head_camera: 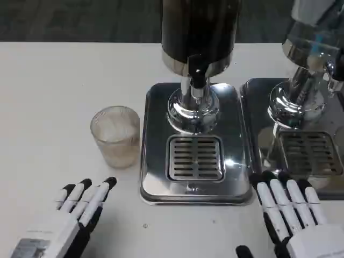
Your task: Grasp the cup under the faucet to collect the drink, then remove the cup.
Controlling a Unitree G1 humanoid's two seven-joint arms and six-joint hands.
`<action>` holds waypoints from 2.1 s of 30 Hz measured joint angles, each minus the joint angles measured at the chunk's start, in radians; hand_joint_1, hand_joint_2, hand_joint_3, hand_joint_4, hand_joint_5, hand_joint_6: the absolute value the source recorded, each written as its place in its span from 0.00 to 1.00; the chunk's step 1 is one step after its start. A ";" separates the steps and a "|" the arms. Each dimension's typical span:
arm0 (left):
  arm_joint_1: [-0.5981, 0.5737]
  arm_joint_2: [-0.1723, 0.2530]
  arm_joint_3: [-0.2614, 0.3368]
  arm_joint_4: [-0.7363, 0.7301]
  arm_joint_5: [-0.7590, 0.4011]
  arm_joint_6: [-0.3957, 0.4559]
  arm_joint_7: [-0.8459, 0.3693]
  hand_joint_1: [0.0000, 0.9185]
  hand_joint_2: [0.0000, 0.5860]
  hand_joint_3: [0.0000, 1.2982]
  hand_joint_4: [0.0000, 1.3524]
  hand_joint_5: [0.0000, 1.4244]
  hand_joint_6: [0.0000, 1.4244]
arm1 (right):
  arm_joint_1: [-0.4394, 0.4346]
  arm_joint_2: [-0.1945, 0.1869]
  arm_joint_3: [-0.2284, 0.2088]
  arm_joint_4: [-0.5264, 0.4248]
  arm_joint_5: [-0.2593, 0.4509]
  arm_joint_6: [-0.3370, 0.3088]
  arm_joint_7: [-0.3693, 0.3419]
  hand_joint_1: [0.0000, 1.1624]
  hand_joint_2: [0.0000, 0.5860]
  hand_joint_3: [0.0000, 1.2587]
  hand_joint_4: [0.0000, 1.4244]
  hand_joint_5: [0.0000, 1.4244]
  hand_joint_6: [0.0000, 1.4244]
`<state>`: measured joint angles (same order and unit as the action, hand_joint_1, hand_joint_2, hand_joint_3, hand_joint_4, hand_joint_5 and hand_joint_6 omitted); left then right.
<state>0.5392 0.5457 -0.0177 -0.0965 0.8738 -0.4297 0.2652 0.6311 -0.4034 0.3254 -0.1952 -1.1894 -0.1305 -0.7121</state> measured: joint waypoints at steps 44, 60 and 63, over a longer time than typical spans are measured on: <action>-0.170 0.012 0.104 0.234 -0.284 -0.248 0.142 0.00 0.09 0.00 0.00 0.00 0.00 | -0.055 0.046 0.035 -0.005 0.115 -0.015 0.013 0.37 0.70 0.06 0.00 0.00 0.04; -0.589 0.028 0.071 0.758 -0.362 -0.291 0.110 0.14 0.04 0.00 0.00 0.04 0.04 | -0.130 0.080 0.081 0.036 0.121 -0.016 0.028 0.38 0.72 0.11 0.01 0.00 0.05; -0.675 0.028 0.041 0.893 -0.364 -0.319 0.110 0.16 0.04 0.00 0.00 0.06 0.06 | -0.135 0.084 0.086 0.038 0.120 -0.015 0.028 0.38 0.72 0.12 0.01 0.00 0.06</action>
<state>-0.1354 0.5735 0.0234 0.7964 0.5103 -0.7490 0.3756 0.4959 -0.3190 0.4118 -0.1570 -1.0690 -0.1459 -0.6842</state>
